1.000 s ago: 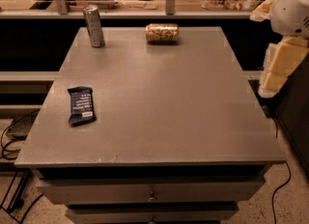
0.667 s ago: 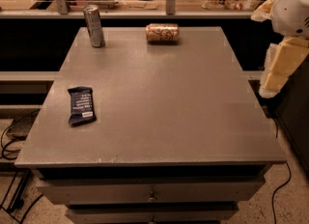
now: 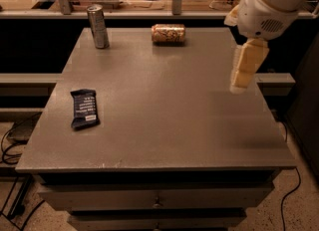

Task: Place orange can upright

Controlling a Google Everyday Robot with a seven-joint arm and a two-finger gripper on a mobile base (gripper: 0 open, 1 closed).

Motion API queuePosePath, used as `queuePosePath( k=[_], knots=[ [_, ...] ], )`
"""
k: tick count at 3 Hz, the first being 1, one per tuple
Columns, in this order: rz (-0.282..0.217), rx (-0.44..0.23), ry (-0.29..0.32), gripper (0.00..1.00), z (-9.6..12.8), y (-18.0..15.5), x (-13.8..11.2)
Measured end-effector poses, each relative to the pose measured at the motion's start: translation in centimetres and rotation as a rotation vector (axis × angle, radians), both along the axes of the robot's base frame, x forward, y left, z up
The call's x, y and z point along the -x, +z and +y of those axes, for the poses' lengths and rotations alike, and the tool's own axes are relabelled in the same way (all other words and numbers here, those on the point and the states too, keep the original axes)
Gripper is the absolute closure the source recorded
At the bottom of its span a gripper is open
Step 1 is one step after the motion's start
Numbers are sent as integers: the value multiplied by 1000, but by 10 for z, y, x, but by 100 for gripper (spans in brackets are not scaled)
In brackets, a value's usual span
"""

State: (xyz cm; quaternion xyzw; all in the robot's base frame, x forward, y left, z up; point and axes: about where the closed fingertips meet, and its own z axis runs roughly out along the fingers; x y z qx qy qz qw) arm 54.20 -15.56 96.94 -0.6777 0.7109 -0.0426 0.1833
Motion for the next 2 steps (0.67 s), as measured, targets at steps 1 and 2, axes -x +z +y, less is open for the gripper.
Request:
queuePosePath(
  k=[1, 2],
  knots=[
    [-19, -16, 59, 0, 34, -4, -35],
    [-52, -51, 109, 0, 68, -1, -77]
  ],
)
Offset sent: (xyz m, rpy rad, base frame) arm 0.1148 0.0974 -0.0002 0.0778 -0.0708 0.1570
